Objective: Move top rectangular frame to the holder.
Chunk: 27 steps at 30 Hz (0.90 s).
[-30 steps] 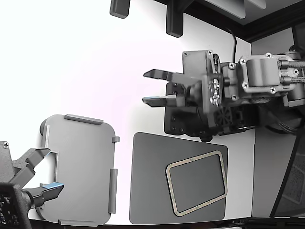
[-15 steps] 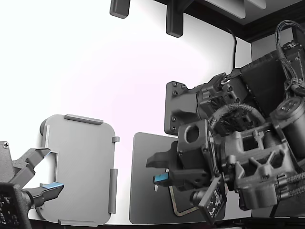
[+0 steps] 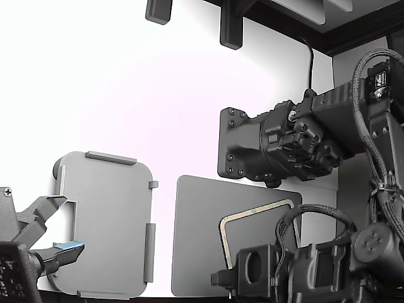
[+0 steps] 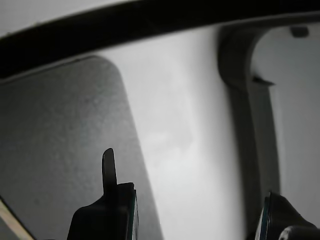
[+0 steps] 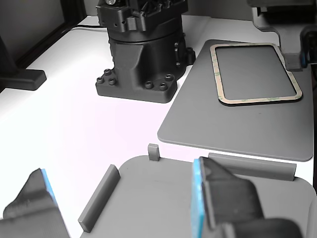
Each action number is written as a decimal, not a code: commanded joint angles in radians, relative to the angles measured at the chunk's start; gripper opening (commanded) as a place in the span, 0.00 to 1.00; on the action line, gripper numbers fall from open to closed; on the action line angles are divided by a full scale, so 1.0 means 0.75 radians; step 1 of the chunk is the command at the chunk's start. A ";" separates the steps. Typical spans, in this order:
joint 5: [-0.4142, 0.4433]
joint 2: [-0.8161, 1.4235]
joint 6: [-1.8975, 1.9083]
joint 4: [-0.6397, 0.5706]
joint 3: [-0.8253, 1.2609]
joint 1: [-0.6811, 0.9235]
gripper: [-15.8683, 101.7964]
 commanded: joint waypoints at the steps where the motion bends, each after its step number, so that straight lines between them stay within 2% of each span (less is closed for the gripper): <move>1: -0.014 -0.016 -0.072 -0.002 -0.033 0.029 0.99; 6: -0.070 -0.039 -0.153 -0.020 0.025 0.133 0.99; 12: -0.215 -0.043 -0.139 -0.061 0.110 0.151 0.99; 27: -0.237 -0.115 -0.205 -0.080 0.239 0.245 0.98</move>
